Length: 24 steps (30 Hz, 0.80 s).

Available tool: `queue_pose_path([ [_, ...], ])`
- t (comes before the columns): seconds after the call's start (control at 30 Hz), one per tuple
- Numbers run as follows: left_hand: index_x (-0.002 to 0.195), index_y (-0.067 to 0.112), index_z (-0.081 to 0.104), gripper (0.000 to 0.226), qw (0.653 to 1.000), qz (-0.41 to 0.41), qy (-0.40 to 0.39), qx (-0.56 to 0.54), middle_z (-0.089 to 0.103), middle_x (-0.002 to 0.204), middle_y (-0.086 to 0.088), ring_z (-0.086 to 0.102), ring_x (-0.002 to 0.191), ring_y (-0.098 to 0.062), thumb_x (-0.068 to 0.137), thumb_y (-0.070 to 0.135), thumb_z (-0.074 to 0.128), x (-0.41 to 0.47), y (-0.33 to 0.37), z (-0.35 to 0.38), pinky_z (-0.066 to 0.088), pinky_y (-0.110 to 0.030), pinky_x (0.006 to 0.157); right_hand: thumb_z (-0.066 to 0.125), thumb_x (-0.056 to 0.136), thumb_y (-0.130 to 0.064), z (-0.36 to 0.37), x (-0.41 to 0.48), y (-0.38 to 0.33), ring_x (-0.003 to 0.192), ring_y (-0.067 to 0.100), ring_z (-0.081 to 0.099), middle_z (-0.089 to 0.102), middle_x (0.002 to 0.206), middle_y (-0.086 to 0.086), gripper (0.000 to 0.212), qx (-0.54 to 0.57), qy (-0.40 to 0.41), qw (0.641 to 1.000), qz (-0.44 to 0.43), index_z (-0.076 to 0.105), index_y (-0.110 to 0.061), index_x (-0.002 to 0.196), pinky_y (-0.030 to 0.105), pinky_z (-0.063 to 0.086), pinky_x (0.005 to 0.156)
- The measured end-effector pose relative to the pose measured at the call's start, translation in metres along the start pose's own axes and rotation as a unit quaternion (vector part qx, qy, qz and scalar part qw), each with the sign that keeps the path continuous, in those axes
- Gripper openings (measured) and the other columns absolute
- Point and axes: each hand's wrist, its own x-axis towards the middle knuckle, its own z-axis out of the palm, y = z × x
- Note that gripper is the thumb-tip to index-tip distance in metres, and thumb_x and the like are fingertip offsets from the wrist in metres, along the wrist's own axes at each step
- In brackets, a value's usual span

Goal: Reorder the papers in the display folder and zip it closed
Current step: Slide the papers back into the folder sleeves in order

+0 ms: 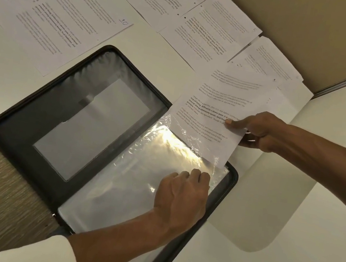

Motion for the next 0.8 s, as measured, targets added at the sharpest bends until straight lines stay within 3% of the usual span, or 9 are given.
queue_pose_path([
  [0.13, 0.082, 0.017, 0.067, 0.03, 1.0, -0.003, 0.0, 0.009, 0.061, 0.065, 0.002, 0.057, 0.05, -0.014, 0.072, 0.028, 0.094, 0.0, 0.001, -0.002, 0.055, -0.028, 0.05, 0.089, 0.076, -0.001, -0.007, 0.001, 0.005, 0.092, 0.027, 0.077, 0.08, 0.104, 0.01, 0.043, -0.042, -0.021, 0.998, 0.035, 0.072, -0.009, 0.115, 0.034, 0.062, 0.066],
  [0.27, 0.082, 0.017, 0.068, 0.031, 1.0, 0.0, 0.004, 0.015, 0.062, 0.064, 0.002, 0.057, 0.049, -0.015, 0.069, 0.026, 0.095, 0.001, 0.002, 0.001, 0.055, -0.026, 0.051, 0.086, 0.079, 0.001, -0.015, 0.0, 0.006, 0.097, 0.026, 0.074, 0.081, 0.102, 0.011, 0.04, -0.089, -0.06, 0.99, 0.09, 0.074, -0.009, 0.116, 0.037, 0.061, 0.084],
  [0.47, 0.082, 0.016, 0.071, 0.036, 1.0, 0.01, -0.003, 0.028, 0.064, 0.064, 0.0, 0.059, 0.049, -0.016, 0.065, 0.029, 0.099, 0.001, 0.001, 0.003, 0.056, -0.028, 0.049, 0.086, 0.077, 0.005, -0.015, 0.001, 0.009, 0.102, 0.027, 0.076, 0.081, 0.103, 0.012, 0.045, -0.136, -0.058, 0.982, 0.119, 0.073, -0.007, 0.119, 0.036, 0.059, 0.087],
  [0.53, 0.085, 0.015, 0.072, 0.034, 0.999, 0.009, 0.003, 0.033, 0.066, 0.066, -0.001, 0.061, 0.051, -0.016, 0.073, 0.037, 0.096, 0.001, 0.002, 0.004, 0.056, -0.029, 0.05, 0.088, 0.075, 0.005, -0.012, 0.0, 0.009, 0.104, 0.027, 0.076, 0.081, 0.102, 0.011, 0.046, -0.151, -0.059, 0.979, 0.123, 0.074, -0.008, 0.117, 0.036, 0.059, 0.088],
  [0.63, 0.095, 0.015, 0.074, 0.042, 0.999, 0.0, 0.012, 0.033, 0.073, 0.083, -0.003, 0.068, 0.07, -0.018, 0.095, 0.057, 0.07, 0.005, 0.0, 0.002, 0.06, -0.033, 0.063, 0.09, 0.073, 0.003, -0.012, -0.001, 0.01, 0.104, 0.027, 0.076, 0.081, 0.101, 0.011, 0.045, -0.169, -0.063, 0.975, 0.133, 0.075, -0.009, 0.114, 0.039, 0.058, 0.097],
  [0.7, 0.104, 0.013, 0.074, 0.046, 0.998, 0.016, 0.028, 0.044, 0.074, 0.104, -0.009, 0.069, 0.093, -0.024, 0.097, 0.058, 0.067, 0.01, -0.005, 0.006, 0.061, -0.038, 0.077, 0.092, 0.073, 0.0, -0.012, 0.0, 0.012, 0.103, 0.026, 0.076, 0.081, 0.101, 0.011, 0.046, -0.176, -0.062, 0.973, 0.138, 0.075, -0.009, 0.114, 0.041, 0.057, 0.101],
  [0.8, 0.131, 0.009, 0.069, 0.068, 0.997, 0.038, -0.007, 0.063, 0.064, 0.144, -0.02, 0.061, 0.133, -0.037, 0.095, 0.067, 0.062, 0.019, -0.017, 0.015, 0.051, -0.047, 0.11, 0.094, 0.071, -0.004, -0.012, 0.003, 0.015, 0.099, 0.025, 0.076, 0.081, 0.099, 0.011, 0.046, -0.179, -0.057, 0.972, 0.145, 0.075, -0.008, 0.113, 0.039, 0.057, 0.099],
])
